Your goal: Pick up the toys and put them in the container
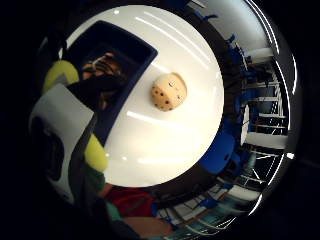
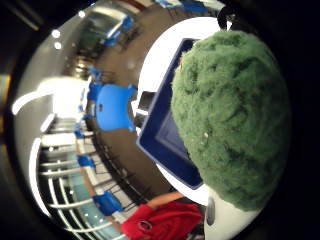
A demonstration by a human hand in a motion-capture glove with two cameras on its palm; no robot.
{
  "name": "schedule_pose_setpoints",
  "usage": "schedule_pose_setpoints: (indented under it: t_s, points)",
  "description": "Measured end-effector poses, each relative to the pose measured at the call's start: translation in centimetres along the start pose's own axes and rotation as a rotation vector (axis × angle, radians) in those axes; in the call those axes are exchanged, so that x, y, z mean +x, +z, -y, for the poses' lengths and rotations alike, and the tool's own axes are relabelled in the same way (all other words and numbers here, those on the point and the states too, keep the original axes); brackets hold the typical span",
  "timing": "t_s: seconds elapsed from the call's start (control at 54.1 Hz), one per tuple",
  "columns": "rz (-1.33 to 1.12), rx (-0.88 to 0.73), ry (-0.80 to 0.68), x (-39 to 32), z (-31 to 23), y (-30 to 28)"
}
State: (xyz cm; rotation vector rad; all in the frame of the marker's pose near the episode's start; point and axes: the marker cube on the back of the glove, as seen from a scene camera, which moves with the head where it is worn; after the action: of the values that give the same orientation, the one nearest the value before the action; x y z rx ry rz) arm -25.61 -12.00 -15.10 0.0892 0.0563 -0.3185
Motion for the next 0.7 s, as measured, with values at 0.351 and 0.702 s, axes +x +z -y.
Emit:
schedule_pose_setpoints:
  t_s: [0.351,0.702]
  points:
    - [0.097,-0.024,-0.036,-3.0,2.6,1.7]
    - [-0.017,-0.063,-0.155,2.9,0.8,3.0]
